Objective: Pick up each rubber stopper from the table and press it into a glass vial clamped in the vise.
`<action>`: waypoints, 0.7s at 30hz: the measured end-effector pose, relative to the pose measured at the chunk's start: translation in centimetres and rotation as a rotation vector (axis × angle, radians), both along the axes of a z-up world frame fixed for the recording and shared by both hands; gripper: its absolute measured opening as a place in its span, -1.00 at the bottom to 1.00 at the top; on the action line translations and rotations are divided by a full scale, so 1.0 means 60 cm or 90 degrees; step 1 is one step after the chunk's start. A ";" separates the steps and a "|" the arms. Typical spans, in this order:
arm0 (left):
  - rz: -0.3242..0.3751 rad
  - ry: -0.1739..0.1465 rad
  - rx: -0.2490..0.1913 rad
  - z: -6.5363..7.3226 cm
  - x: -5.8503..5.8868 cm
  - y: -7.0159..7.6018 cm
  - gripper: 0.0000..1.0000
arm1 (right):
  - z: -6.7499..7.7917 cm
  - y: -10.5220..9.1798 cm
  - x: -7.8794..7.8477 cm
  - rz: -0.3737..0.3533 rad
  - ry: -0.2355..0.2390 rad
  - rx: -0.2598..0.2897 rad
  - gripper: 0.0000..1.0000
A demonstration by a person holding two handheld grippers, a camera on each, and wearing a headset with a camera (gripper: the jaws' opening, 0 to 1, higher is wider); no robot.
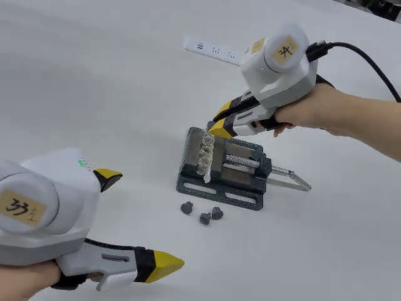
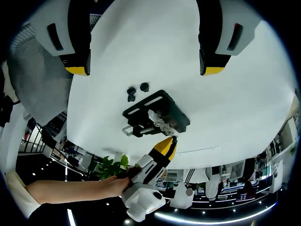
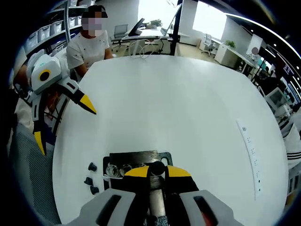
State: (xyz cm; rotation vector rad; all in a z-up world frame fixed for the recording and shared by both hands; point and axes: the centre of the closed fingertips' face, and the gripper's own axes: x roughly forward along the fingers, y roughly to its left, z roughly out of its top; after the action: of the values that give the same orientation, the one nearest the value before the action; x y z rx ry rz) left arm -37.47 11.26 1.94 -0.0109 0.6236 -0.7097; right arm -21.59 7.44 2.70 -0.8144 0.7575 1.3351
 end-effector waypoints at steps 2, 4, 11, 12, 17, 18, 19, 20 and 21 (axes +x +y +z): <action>0.001 0.000 0.000 0.001 0.000 0.000 0.91 | 0.000 0.000 -0.003 0.009 -0.004 -0.004 -0.86; 0.002 0.000 0.000 0.001 0.000 0.001 0.91 | 0.000 -0.001 -0.003 0.014 -0.009 -0.007 -0.85; 0.003 -0.001 -0.001 0.001 0.000 0.001 0.91 | -0.008 -0.010 -0.002 0.018 -0.007 -0.028 -0.74; 0.004 -0.002 -0.001 0.001 0.000 0.001 0.91 | -0.007 -0.010 0.000 0.019 -0.010 -0.028 -0.70; 0.006 0.000 -0.003 0.001 0.000 0.003 0.91 | 0.010 -0.011 0.005 0.026 -0.016 -0.026 -0.70; 0.007 -0.001 -0.003 0.001 0.000 0.004 0.91 | 0.018 -0.009 0.003 0.033 -0.016 -0.024 -0.72; 0.007 -0.001 -0.003 0.001 0.001 0.004 0.91 | 0.023 -0.008 0.004 0.035 -0.016 -0.022 -0.73; 0.008 -0.002 -0.003 0.001 0.001 0.005 0.91 | 0.028 -0.008 0.005 0.035 -0.015 -0.022 -0.73; 0.009 -0.002 -0.004 0.001 0.002 0.005 0.91 | 0.034 -0.006 0.007 0.038 -0.014 -0.020 -0.73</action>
State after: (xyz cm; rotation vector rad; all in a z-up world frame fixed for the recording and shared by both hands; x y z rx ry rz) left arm -37.33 11.58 2.00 -0.0199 0.6180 -0.6977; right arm -21.18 7.08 4.76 -0.8806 0.7430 1.3682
